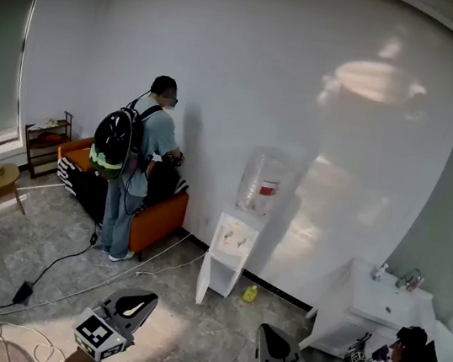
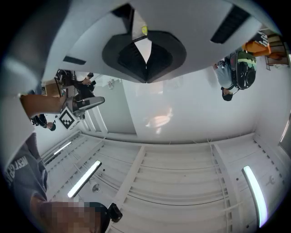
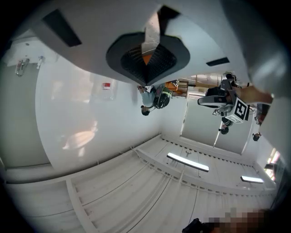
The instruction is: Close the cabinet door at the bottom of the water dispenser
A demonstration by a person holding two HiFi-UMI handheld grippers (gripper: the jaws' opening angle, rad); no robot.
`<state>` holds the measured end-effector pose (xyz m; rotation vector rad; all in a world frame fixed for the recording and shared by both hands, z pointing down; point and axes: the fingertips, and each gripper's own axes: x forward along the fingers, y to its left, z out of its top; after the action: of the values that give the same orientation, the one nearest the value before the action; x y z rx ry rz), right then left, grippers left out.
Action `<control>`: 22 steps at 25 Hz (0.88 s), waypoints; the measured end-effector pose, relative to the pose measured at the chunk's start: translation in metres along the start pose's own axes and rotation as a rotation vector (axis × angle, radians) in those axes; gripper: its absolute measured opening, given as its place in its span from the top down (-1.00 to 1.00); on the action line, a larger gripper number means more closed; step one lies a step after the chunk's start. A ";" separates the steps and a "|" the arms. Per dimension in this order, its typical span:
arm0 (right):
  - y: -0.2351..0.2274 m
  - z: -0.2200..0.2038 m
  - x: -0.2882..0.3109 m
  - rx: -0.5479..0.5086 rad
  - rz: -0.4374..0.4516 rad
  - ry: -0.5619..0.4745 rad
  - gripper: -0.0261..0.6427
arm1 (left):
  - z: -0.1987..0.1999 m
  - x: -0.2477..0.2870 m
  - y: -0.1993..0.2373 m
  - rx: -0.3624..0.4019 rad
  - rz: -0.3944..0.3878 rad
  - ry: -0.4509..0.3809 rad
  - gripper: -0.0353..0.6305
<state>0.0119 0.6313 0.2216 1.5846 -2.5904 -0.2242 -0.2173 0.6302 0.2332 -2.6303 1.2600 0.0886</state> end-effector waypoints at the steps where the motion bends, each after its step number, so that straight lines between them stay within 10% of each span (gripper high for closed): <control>1: 0.000 0.000 0.000 0.000 -0.001 0.000 0.84 | 0.000 0.000 0.001 -0.001 0.000 0.000 0.84; 22: 0.014 -0.016 0.005 0.035 -0.052 0.033 0.83 | -0.026 -0.010 0.020 0.006 -0.032 -0.010 0.84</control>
<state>0.0001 0.6314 0.2398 1.6546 -2.5441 -0.1565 -0.2402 0.6195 0.2560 -2.6411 1.2121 0.0921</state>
